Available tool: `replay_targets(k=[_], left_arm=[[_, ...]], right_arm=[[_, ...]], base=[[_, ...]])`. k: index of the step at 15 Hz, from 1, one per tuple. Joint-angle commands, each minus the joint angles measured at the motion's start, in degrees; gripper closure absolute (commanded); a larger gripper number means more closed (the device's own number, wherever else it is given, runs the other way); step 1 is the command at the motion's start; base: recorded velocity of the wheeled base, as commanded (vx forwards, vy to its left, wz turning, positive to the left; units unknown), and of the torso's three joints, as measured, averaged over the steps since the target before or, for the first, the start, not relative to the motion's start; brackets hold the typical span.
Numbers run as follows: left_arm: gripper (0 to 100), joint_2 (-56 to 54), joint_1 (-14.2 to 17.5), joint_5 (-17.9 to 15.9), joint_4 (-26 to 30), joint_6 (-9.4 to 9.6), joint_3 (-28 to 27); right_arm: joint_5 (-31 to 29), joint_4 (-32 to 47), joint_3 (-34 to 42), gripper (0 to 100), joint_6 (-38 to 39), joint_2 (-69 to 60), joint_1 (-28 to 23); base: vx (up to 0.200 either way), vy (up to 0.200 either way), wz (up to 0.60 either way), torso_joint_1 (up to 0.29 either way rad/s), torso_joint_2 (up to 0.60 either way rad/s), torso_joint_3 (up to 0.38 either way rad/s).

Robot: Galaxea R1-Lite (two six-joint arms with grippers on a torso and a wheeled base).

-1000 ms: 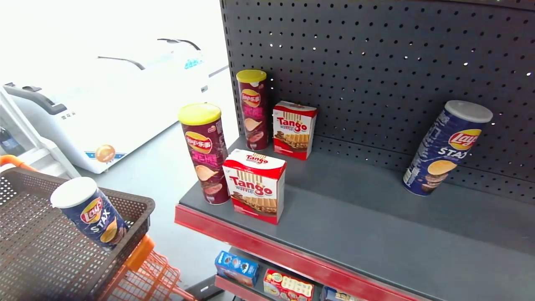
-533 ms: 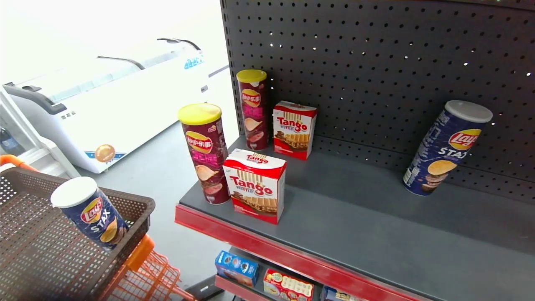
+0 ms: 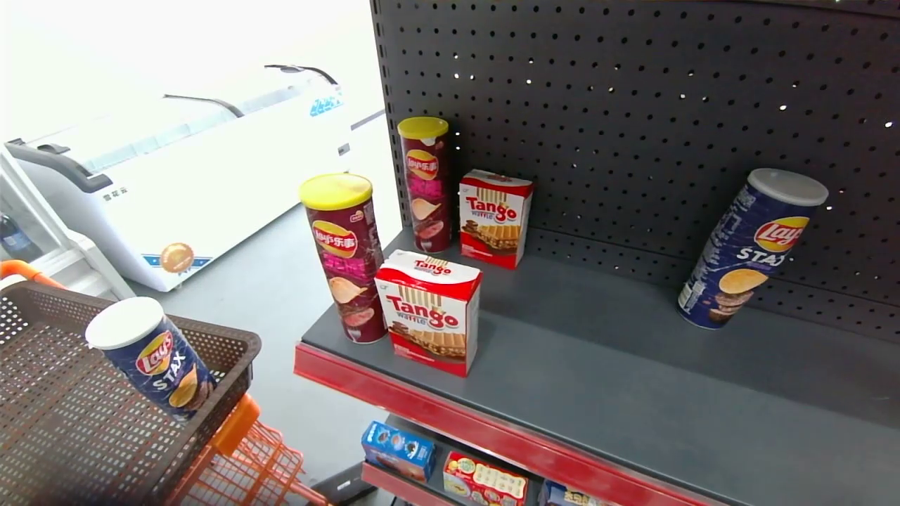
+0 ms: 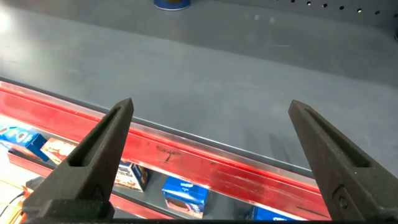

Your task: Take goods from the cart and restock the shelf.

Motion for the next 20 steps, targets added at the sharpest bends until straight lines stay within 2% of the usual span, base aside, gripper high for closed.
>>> replay_targets(k=[1, 2, 3, 5, 7, 10, 11, 13, 14, 15, 16, 17, 18, 19, 20], left_arm=[[0, 20.88, 10.81, -4.70, -1.26, 2.55, -7.35], [0, 25.98, 14.41, -5.32, -4.16, 7.03, -7.18], [0, 29.49, 14.85, -5.32, -7.23, 8.70, -6.74], [0, 35.21, 14.58, -5.32, -12.95, 7.73, -6.04], [0, 38.28, 14.58, -5.41, -15.50, 7.64, -6.48], [0, 43.91, 11.95, -5.32, -28.42, 7.56, -2.52], [0, 43.91, 11.95, -5.32, -28.42, 7.56, -2.52], [0, 52.35, 11.07, -4.97, -44.85, 7.56, 3.11], [0, 55.42, 11.07, -4.97, -49.51, 7.82, 5.21], [0, 57.53, 10.98, -5.05, -53.73, 7.56, 6.36], [0, 57.53, 10.98, -5.05, -53.73, 7.56, 6.36], [0, 63.16, 11.07, -5.05, -60.67, 6.94, 6.80], [0, 63.16, 11.07, -5.05, -60.67, 6.94, 6.80], [0, 67.99, 11.16, -5.05, -65.51, 6.59, 6.62], [0, 70.45, 11.33, -5.05, -67.35, 6.59, 6.18]], right_arm=[[0.00, -0.02, 0.00, 0, 0.00, 0.07, 0.02], [0.00, -0.02, 0.00, 0, 0.00, 0.07, 0.02], [0.00, -0.02, 0.00, 0, 0.00, 0.07, 0.02], [0.00, -0.02, 0.00, 0, 0.00, 0.07, 0.02], [0.00, -0.02, 0.00, 0, 0.00, 0.07, 0.02], [0.00, -0.02, 0.00, 0, 0.00, 0.07, 0.02], [0.00, -0.02, 0.00, 0, 0.00, 0.07, 0.02], [0.00, -0.02, 0.00, 0, 0.00, 0.07, 0.02], [0.00, -0.02, 0.00, 0, 0.00, 0.07, 0.02], [0.00, -0.02, 0.00, 0, 0.00, 0.07, 0.02], [0.00, -0.02, 0.00, 0, 0.00, 0.07, 0.02], [0.00, -0.02, 0.00, 0, 0.00, 0.07, 0.02], [0.00, -0.02, 0.00, 0, 0.00, 0.07, 0.02], [0.00, -0.02, 0.00, 0, 0.00, 0.07, 0.02], [0.00, -0.02, 0.00, 0, 0.00, 0.07, 0.02]], base=[[0.000, 0.000, 0.00, 0.000, 0.00, 0.000], [0.000, 0.000, 0.00, 0.000, 0.00, 0.000], [0.000, 0.000, 0.00, 0.000, 0.00, 0.000], [0.000, 0.000, 0.00, 0.000, 0.00, 0.000], [0.000, 0.000, 0.00, 0.000, 0.00, 0.000], [0.000, 0.000, 0.00, 0.000, 0.00, 0.000], [0.000, 0.000, 0.00, 0.000, 0.00, 0.000], [0.000, 0.000, 0.00, 0.000, 0.00, 0.000], [0.000, 0.000, 0.00, 0.000, 0.00, 0.000], [0.000, 0.000, 0.00, 0.000, 0.00, 0.000], [0.000, 0.000, 0.00, 0.000, 0.00, 0.000], [0.000, 0.000, 0.00, 0.000, 0.00, 0.000], [0.000, 0.000, 0.00, 0.000, 0.00, 0.000], [0.000, 0.000, 0.00, 0.000, 0.00, 0.000], [0.000, 0.000, 0.00, 0.000, 0.00, 0.000]])
